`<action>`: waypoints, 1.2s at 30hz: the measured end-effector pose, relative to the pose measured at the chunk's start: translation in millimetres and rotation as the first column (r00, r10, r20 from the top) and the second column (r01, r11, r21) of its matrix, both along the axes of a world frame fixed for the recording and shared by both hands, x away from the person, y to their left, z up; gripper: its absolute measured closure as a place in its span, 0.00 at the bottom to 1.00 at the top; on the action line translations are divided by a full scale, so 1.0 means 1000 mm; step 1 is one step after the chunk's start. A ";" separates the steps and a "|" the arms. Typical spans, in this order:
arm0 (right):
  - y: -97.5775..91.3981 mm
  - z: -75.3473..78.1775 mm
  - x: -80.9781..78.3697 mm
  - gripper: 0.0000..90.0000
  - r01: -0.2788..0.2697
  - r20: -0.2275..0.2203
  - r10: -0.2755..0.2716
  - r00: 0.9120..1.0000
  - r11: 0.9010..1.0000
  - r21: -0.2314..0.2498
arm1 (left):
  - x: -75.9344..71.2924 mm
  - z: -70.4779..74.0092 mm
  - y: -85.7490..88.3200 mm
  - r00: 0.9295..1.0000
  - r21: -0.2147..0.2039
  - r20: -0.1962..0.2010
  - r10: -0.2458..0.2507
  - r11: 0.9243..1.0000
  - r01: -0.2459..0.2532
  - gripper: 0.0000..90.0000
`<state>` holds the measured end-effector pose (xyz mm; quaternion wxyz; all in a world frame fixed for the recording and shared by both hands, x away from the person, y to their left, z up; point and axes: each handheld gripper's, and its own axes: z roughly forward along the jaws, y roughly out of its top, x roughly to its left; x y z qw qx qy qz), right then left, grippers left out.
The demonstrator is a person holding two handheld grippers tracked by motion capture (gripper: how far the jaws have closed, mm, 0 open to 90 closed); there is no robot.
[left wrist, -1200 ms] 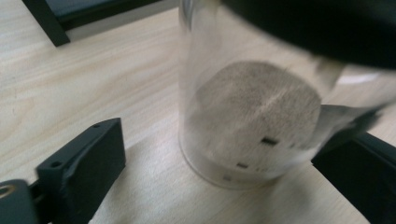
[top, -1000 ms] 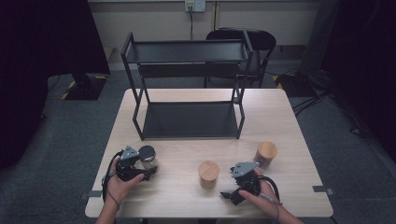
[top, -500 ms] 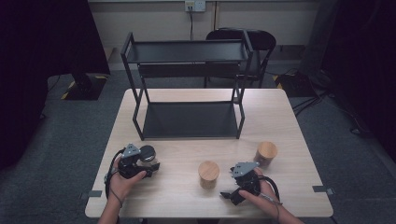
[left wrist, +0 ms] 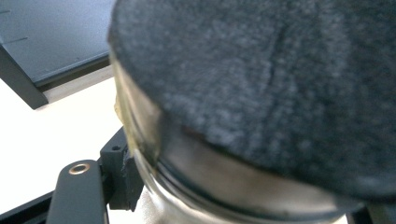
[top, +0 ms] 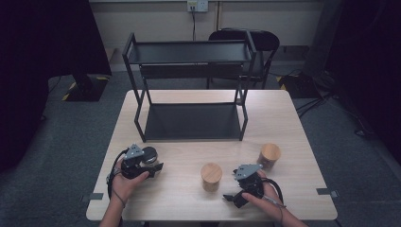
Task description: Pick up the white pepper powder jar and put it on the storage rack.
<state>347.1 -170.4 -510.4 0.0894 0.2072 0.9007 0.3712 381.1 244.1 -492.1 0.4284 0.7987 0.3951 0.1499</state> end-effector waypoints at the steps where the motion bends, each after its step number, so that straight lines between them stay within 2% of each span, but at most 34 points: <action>1: 0.000 0.000 0.000 0.00 0.000 0.000 0.000 1.000 1.000 0.000 | 0.000 0.000 0.000 1.000 0.003 0.000 0.000 1.000 0.000 0.32; 6: 0.000 0.000 0.000 0.00 -0.001 0.001 0.001 1.000 1.000 0.000 | 0.000 0.002 -0.003 1.000 0.031 -0.001 0.003 1.000 -0.003 0.33; 36: 0.000 0.000 0.000 0.00 0.000 0.000 0.000 1.000 1.000 0.000 | 0.017 0.010 -0.014 1.000 0.024 -0.021 -0.001 1.000 0.002 0.33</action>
